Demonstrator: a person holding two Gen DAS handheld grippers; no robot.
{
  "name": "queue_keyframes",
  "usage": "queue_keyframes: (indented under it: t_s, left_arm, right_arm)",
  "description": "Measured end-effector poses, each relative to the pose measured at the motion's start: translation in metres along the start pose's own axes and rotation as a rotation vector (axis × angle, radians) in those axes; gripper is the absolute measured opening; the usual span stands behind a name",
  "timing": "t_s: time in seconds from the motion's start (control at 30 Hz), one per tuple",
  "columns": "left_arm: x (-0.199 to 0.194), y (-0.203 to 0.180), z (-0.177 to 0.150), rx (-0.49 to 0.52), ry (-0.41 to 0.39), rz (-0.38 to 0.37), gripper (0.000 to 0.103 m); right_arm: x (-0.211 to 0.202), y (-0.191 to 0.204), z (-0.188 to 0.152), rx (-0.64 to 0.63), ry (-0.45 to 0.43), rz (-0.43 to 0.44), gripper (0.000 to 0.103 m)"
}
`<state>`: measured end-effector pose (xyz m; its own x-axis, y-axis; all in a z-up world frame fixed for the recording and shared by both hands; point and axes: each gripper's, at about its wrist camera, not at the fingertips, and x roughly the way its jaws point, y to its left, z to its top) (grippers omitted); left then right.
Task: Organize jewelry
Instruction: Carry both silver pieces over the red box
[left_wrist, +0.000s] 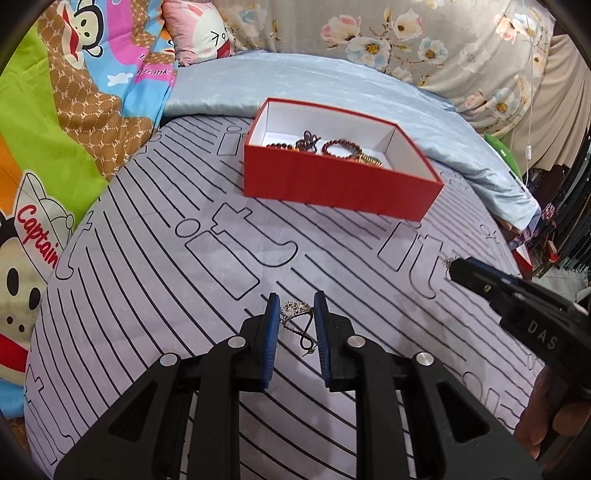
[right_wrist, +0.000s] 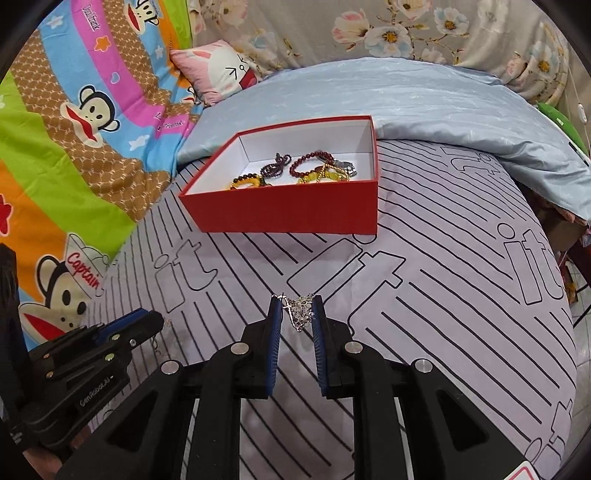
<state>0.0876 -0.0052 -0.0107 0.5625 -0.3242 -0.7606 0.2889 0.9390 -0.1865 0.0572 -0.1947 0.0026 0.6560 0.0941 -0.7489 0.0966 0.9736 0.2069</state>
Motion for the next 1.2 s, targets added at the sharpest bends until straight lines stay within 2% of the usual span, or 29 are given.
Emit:
queue_keyframes:
  t_s: [0.27,0.53,0.7,0.93,1.2]
  left_arm:
    - [-0.025,-0.001,0.015,-0.01,-0.056,-0.034,0.018]
    - [-0.033,-0.006,0.037,0.007,-0.094,-0.043,0.018]
    - [-0.034,-0.01,0.06,0.025,-0.13,-0.041,0.018]
    - [-0.027,-0.021,0.112,0.058,-0.204,-0.037,0.018]
    - [0.003,-0.032,0.157,0.091,-0.219,-0.006,0.018]
  right_arm:
    - [-0.016,0.006,0.004,-0.008,-0.025,0.021,0.016]
    - [-0.025,0.008,0.019,-0.009,-0.054,0.041,0.016]
    - [-0.027,0.012,0.043,-0.025,-0.093,0.046,0.016]
    - [-0.02,0.02,0.085,-0.063,-0.141,0.039,0.016]
    - [0.008,0.018,0.127,-0.046,-0.143,0.038,0.016]
